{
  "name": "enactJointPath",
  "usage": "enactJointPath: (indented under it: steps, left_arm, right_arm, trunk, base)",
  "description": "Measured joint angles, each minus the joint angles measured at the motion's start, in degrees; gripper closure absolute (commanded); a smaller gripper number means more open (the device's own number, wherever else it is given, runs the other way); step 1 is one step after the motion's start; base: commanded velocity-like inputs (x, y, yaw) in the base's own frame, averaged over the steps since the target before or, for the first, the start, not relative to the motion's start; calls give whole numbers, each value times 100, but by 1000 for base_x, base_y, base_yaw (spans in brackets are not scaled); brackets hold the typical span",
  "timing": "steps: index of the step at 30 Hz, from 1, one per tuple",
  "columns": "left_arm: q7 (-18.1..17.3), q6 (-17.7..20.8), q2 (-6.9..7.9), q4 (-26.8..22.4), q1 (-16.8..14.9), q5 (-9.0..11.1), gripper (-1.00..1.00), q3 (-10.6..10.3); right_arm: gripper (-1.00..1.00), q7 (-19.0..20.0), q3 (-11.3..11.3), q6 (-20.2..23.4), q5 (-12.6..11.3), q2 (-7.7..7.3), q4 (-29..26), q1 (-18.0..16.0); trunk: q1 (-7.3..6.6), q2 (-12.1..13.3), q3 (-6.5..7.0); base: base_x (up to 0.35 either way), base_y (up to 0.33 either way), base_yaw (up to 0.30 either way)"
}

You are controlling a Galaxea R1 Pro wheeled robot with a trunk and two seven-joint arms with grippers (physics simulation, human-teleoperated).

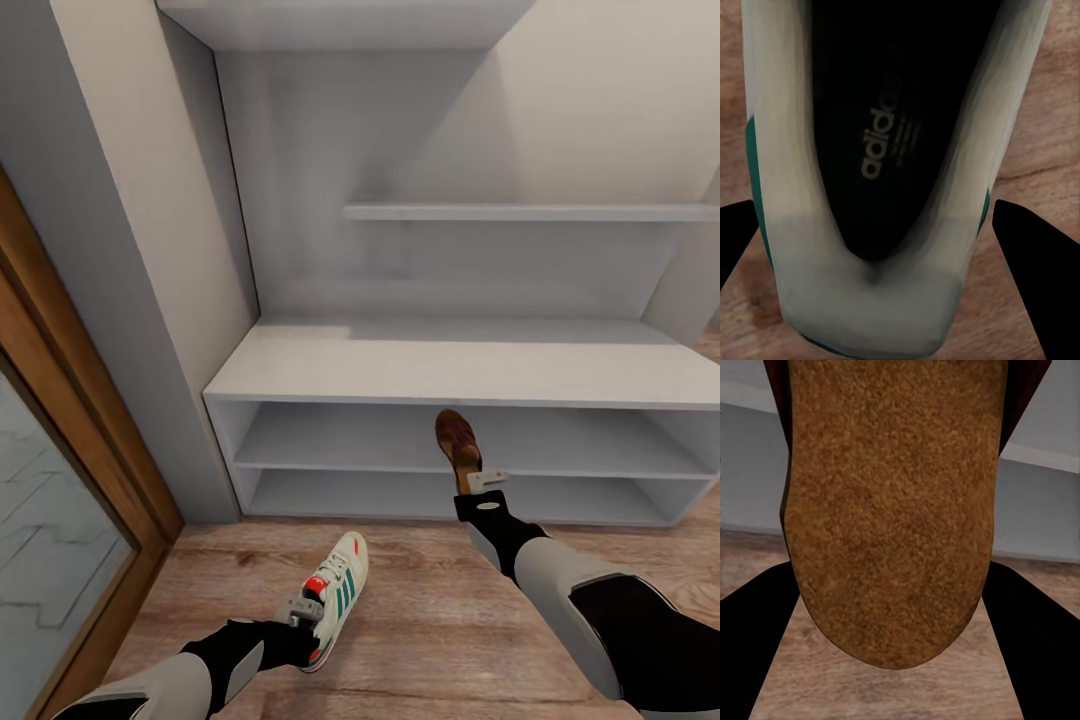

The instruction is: Pick up the two gym shoes and the two sandals from the corridor floor and place them onto the hallstand (shoe rack) in the corridor, making sure they are on the rack and not on the floor. Arrange them so the two gym shoes are next to each other and the two sandals are next to each other.

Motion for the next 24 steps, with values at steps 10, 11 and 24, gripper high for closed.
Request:
enactJointPath:
  steps: [10,11,24]
  left_arm:
    - [-5,0,0,0,1,0,100,0]
    - [-5,0,0,0,1,0,100,0]
    - [-5,0,0,0,0,0,100,0]
  right_arm:
    - [100,0,-7,0,0,-11,0,0]
    - [100,0,-8,0,0,-12,0,0]
    - [100,0,-12,0,1,-27,0,0]
  trunk:
    - [0,0,0]
    - [0,0,0]
    - [0,0,0]
  base:
    - [93,2,0]
    - [38,0,0]
    - [83,0,0]
